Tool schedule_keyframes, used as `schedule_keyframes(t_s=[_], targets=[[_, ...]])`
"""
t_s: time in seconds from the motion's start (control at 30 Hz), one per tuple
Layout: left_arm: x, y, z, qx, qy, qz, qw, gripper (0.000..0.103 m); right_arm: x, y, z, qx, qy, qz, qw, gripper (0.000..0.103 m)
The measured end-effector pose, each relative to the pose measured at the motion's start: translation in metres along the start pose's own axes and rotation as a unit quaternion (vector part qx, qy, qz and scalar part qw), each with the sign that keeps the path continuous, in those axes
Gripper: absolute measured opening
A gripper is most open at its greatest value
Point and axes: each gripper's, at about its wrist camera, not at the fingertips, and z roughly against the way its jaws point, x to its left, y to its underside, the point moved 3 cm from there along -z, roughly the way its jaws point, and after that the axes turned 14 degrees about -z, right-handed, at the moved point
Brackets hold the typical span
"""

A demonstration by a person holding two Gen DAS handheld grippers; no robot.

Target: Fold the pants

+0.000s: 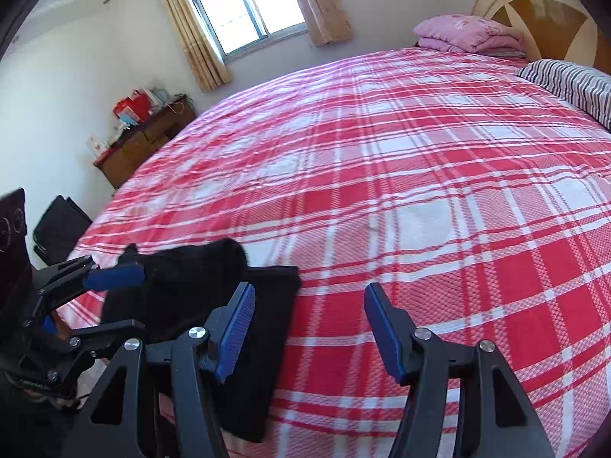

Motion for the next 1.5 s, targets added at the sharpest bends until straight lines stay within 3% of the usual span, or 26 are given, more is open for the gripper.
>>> schedule_keyframes(t_s=[0.2, 0.33, 0.43, 0.57, 0.73, 1.03, 1.17, 1.33, 1.43, 1.5], targets=[[0.035, 0.036, 0.008, 0.042, -0.12, -0.017, 0.9917, 0.074, 0.04, 0.016, -0.007, 0.029, -0.024, 0.037, 0.999, 0.066], [0.06, 0.05, 0.009, 0.049, -0.124, 0.039, 0.9903, 0.074, 0.067, 0.037, -0.022, 0.069, -0.005, 0.09, 0.993, 0.066], [0.066, 0.054, 0.008, 0.052, -0.125, 0.048, 0.9896, 0.074, 0.072, 0.05, -0.031, 0.089, 0.011, 0.113, 0.99, 0.064], [0.069, 0.06, 0.01, 0.053, -0.124, 0.054, 0.9894, 0.074, 0.065, 0.052, -0.03, 0.092, 0.016, 0.113, 0.989, 0.029], [0.071, 0.065, 0.008, 0.057, -0.125, 0.064, 0.9884, 0.074, 0.056, 0.05, -0.021, 0.087, 0.013, 0.105, 0.991, 0.017], [0.077, 0.074, -0.002, 0.071, -0.13, 0.066, 0.9867, 0.074, 0.034, 0.048, -0.031, 0.116, 0.039, 0.078, 0.989, 0.016], [0.08, 0.079, -0.006, 0.074, -0.129, 0.072, 0.9863, 0.075, 0.024, 0.048, -0.035, 0.129, 0.032, 0.065, 0.989, 0.016], [0.081, 0.082, -0.009, 0.075, -0.138, 0.07, 0.9851, 0.087, 0.032, 0.048, -0.033, 0.128, 0.044, 0.102, 0.986, 0.016], [0.081, 0.082, -0.01, 0.073, -0.14, 0.073, 0.9847, 0.09, 0.051, 0.042, -0.02, 0.073, 0.074, 0.136, 0.985, 0.033], [0.08, 0.082, -0.011, 0.071, -0.139, 0.073, 0.9849, 0.091, 0.071, 0.037, -0.013, 0.038, 0.071, 0.163, 0.983, 0.044]])
